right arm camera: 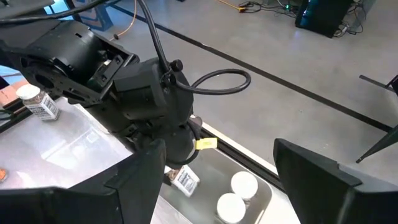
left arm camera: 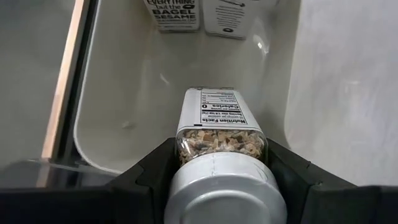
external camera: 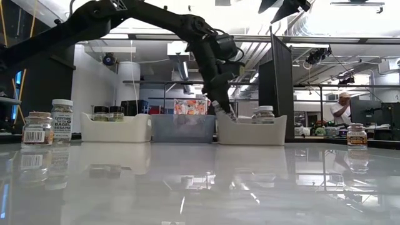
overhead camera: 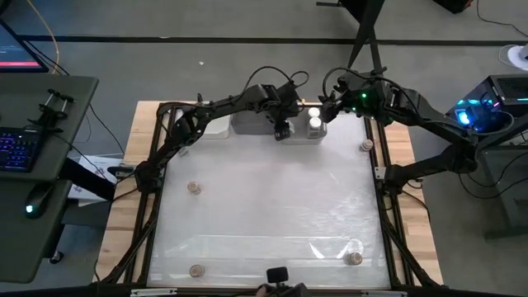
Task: Sort spices by type
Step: Put the bottom white seasoning bottle into the gray bin
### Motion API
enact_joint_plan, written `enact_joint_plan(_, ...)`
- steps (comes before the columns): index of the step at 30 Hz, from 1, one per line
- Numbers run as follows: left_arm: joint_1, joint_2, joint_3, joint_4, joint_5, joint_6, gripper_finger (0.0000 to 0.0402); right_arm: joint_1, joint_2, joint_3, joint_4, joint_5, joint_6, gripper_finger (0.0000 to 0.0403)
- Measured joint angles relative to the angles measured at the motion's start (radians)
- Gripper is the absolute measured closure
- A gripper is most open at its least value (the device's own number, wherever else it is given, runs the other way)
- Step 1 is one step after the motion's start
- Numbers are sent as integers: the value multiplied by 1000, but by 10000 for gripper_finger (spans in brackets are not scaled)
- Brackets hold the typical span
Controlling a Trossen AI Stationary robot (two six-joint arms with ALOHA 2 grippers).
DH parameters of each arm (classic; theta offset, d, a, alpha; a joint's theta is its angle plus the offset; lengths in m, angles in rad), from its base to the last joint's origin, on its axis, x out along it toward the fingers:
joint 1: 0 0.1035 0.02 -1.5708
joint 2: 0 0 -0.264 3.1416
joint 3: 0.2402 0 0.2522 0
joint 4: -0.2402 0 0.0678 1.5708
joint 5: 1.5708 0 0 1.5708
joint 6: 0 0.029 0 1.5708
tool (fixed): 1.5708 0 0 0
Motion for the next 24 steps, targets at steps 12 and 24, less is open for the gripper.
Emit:
enact_joint_plan(12,1,0,0,0,-9,35,175,0,0,0,1,0,25,109)
enact_joint_plan(24,0,0,0,2,-3,40,115,0,1,0,1,0,45,109)
